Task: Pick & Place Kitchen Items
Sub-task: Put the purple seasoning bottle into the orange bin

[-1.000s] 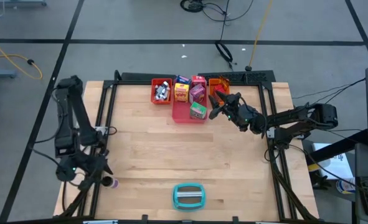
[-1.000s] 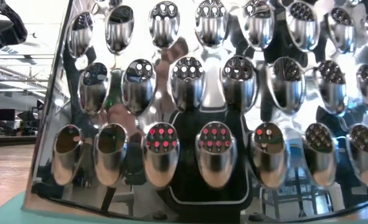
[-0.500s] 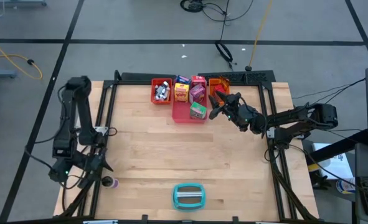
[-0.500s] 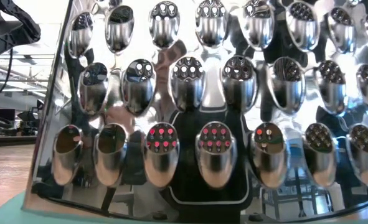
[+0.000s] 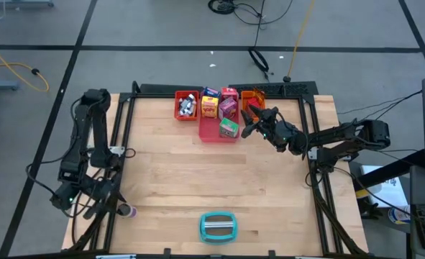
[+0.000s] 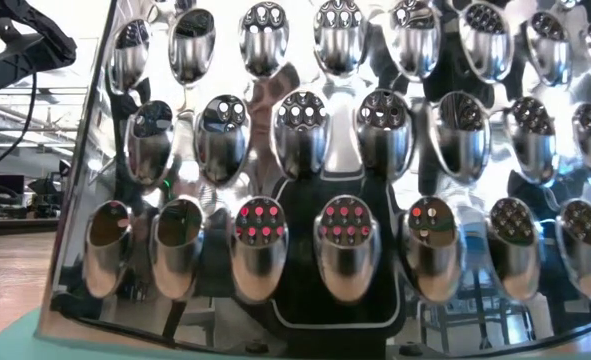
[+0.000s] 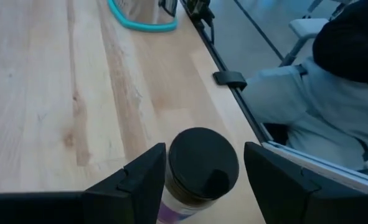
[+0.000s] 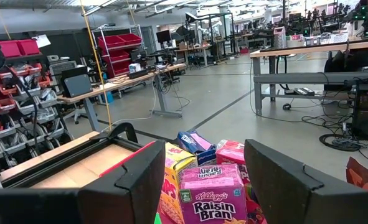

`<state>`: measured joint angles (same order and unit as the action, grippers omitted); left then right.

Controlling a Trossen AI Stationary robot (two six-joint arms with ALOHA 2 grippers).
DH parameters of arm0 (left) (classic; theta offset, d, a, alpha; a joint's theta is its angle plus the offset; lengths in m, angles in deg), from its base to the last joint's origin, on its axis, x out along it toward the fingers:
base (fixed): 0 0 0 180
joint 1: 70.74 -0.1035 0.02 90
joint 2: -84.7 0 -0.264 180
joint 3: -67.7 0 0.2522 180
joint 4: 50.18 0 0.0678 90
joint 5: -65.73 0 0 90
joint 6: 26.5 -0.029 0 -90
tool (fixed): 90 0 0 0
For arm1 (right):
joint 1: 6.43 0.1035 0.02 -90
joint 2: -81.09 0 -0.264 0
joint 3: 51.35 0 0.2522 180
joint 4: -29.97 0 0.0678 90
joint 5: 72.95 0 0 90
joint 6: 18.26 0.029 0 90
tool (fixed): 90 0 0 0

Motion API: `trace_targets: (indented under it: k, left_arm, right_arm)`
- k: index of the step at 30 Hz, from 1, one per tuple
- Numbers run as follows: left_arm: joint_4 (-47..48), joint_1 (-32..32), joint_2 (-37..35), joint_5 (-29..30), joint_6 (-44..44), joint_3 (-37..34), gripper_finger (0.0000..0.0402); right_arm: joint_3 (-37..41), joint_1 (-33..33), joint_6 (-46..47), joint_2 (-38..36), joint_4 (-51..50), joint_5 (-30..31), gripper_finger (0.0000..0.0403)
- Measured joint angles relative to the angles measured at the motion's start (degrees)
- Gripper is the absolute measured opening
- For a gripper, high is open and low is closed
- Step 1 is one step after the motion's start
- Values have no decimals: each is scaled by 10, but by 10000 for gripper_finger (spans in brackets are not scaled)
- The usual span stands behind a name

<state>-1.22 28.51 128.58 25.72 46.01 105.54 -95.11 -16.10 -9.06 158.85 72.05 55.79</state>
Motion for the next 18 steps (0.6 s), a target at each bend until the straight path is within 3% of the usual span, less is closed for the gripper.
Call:
trace_targets:
  k: [18]
  left_arm:
    - [-4, 3, 79, 0, 80, -1, 216]
  right_arm:
    - [0, 0, 0, 0, 0, 0, 210]
